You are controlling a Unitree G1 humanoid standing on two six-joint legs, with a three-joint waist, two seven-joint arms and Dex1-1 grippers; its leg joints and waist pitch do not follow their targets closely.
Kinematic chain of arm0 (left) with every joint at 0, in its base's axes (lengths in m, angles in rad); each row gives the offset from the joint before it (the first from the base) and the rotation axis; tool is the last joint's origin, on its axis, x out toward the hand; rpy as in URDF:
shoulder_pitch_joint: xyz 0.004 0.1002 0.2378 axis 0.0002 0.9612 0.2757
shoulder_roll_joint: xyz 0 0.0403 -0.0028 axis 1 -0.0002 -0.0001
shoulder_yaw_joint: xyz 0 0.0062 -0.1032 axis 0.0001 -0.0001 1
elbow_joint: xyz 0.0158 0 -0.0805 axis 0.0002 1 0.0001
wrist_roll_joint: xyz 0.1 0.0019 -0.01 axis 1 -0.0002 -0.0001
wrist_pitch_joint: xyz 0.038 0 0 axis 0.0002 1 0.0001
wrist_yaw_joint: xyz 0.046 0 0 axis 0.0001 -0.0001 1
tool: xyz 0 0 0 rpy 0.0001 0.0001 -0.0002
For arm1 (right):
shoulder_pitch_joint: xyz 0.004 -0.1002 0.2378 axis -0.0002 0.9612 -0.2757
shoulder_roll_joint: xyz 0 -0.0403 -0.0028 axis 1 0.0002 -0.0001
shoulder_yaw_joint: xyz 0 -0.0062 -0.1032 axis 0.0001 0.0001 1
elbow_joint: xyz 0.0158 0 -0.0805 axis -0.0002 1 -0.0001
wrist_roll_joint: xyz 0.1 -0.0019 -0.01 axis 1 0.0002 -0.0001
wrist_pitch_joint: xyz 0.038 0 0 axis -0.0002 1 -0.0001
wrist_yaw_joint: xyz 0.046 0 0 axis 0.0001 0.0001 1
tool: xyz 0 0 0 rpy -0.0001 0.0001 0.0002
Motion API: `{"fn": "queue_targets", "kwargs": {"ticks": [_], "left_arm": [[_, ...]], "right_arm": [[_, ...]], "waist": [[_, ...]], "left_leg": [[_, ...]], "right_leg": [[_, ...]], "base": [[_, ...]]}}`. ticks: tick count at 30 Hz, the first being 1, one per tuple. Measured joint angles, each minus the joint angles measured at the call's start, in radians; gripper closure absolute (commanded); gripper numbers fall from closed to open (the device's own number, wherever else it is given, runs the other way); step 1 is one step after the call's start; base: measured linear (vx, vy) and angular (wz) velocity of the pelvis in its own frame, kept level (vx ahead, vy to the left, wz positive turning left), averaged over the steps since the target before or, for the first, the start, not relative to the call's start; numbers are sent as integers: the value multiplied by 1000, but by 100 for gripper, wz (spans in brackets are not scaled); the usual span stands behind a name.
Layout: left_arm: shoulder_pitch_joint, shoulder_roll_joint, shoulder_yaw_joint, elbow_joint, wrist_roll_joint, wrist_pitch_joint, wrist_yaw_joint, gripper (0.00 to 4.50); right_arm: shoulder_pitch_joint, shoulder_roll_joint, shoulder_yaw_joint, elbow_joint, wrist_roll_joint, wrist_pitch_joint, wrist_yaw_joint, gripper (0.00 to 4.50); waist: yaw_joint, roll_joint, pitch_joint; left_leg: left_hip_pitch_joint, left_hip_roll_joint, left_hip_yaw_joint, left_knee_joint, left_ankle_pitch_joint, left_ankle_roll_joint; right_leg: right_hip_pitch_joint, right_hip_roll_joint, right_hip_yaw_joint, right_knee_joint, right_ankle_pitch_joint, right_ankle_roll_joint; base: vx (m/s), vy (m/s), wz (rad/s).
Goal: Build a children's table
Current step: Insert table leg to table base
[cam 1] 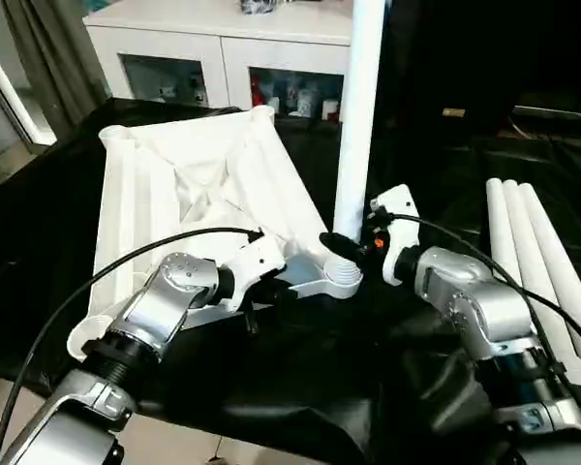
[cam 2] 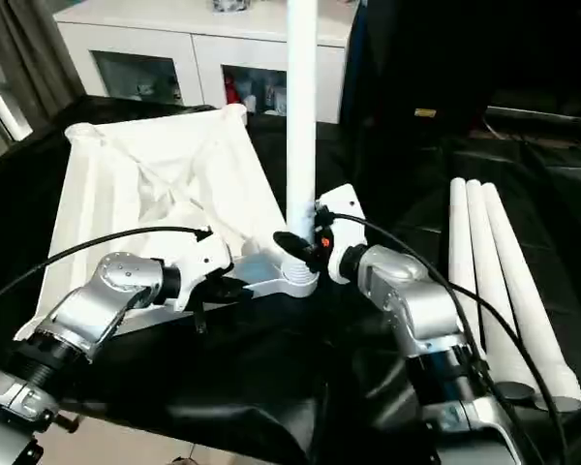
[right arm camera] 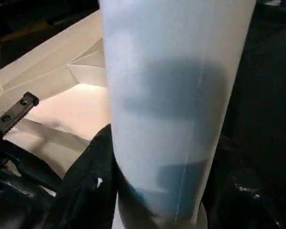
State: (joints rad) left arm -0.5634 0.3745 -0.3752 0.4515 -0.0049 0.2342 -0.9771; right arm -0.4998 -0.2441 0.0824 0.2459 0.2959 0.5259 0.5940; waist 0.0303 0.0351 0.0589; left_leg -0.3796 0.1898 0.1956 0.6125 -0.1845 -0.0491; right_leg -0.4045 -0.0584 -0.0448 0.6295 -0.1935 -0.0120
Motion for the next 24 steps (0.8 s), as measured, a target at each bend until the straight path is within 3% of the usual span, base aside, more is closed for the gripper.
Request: {"fn": "queue_targets", "kwargs": {"ticks": [7,16,24], "left_arm": [[0,-1,5,5,0,0,0,450],[-15,-17,5,46,2,-18,-3,450],[-24,-24,5,88,1,-46,-5,450]], "right_arm": [[9,25,-52,50,37,-37,21,261],[131,75,-112,28,79,-195,24,261],[229,116,-110,-1,53,-343,-1,261]], "waist": [[0,0,0],[9,6,-4],[8,14,-9]], "left_leg": [[2,0,0,0,0,0],[4,0,1,-2,0,0],[7,0,1,-3,0,0]], "right_leg": [[0,0,0,0,0,0],[2,0,0,-1,0,0],[5,0,0,-2,0,1]], "base": [[0,0,0],[0,0,0],[0,0,0]]}}
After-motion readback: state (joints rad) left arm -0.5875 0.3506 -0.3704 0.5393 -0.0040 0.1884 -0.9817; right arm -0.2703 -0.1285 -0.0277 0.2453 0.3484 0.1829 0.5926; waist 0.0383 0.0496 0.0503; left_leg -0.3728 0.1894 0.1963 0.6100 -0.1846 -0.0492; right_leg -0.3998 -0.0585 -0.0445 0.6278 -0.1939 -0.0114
